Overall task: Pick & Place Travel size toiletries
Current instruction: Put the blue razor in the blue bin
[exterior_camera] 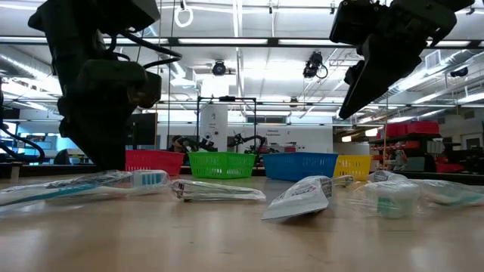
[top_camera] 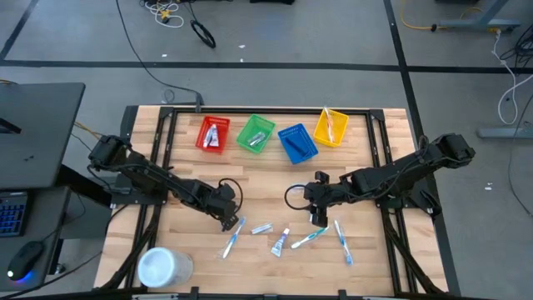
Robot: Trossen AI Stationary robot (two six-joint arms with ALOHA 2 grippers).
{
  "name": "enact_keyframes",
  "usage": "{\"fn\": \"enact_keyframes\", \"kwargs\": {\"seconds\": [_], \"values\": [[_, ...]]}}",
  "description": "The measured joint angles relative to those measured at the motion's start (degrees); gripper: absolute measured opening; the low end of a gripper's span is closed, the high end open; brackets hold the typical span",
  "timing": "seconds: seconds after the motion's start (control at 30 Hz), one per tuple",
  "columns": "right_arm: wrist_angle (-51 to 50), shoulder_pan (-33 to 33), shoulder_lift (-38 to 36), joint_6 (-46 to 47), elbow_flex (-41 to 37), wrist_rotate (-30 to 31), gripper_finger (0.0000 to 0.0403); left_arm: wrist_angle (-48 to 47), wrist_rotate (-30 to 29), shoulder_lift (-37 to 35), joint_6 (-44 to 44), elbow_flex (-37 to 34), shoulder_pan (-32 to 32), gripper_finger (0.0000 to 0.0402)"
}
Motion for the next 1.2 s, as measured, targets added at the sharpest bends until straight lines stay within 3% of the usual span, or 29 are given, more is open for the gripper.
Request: {"fn": "enact_keyframes", "kwargs": {"seconds": [0.37,0.73,1.07,1.2], "values": [[0.05,-0.03,0.0,-0.17,0.0,0.44,0.0202,-0.01,-1.51,-0.59,0.79,1.87,-2.1,0.0139],[-0.08,-0.03,0.0,-0.17,0.04,0.42,0.0202,5.62,-1.95,5.6,1.87,2.02,-2.24,0.0138],[0.24,-0.03,0.0,-0.17,0.04,0.64,0.0202,5.88,-2.66,5.13,2.63,1.93,-2.13,0.0042],[1.91,-0.05,0.0,-0.17,0.04,1.97,0.0202,5.49,-5.72,2.28,4.99,2.29,-1.75,0.0041]]}}
